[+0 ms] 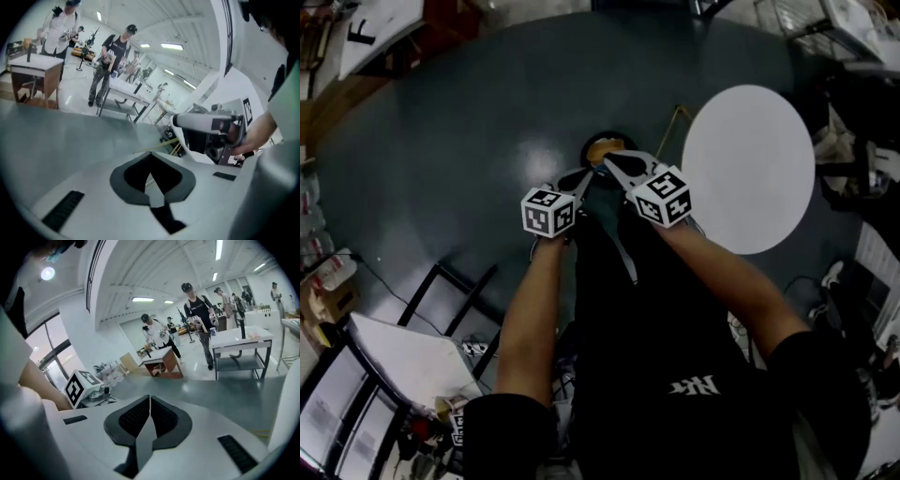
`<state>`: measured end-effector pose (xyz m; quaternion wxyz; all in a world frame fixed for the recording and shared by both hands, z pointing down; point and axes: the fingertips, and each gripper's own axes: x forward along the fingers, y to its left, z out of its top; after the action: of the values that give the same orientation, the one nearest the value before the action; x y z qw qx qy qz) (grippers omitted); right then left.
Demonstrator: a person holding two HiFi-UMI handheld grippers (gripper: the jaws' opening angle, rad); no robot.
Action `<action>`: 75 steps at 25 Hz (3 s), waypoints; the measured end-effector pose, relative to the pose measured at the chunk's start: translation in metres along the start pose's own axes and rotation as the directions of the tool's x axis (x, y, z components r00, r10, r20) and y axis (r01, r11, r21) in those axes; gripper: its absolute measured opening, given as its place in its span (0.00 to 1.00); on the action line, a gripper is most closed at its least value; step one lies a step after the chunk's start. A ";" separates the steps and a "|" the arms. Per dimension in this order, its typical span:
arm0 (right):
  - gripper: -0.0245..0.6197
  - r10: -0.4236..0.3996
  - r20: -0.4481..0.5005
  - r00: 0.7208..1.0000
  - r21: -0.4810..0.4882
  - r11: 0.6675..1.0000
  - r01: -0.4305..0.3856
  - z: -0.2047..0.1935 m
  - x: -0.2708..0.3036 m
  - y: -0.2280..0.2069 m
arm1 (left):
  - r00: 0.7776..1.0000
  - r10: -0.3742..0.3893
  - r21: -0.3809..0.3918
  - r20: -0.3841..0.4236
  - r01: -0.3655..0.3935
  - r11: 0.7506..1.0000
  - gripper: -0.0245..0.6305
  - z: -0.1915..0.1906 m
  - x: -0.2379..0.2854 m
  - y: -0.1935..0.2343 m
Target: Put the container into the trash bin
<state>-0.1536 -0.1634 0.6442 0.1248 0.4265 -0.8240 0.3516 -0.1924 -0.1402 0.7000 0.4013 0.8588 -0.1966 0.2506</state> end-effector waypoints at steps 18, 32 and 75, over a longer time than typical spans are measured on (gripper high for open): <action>0.10 0.558 0.243 0.793 -0.387 0.806 -0.448 0.190 -0.224 0.146 | 0.831 -0.129 0.212 0.541 0.014 0.977 0.04 0.147 -0.234 -0.207; 0.10 0.638 0.136 0.758 -0.468 0.716 -0.518 0.151 -0.266 0.212 | 0.777 -0.133 0.262 0.616 -0.042 0.964 0.04 0.077 -0.315 -0.278; 0.10 0.627 0.066 0.776 -0.456 0.711 -0.536 -0.070 -0.604 0.178 | 0.801 -0.212 0.313 0.559 0.033 0.949 0.04 -0.105 -0.129 -0.624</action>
<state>0.0645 0.3255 0.3055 0.0040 0.1427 -0.9794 0.1425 0.0119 0.3346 0.3135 0.2072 0.9538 -0.2157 -0.0275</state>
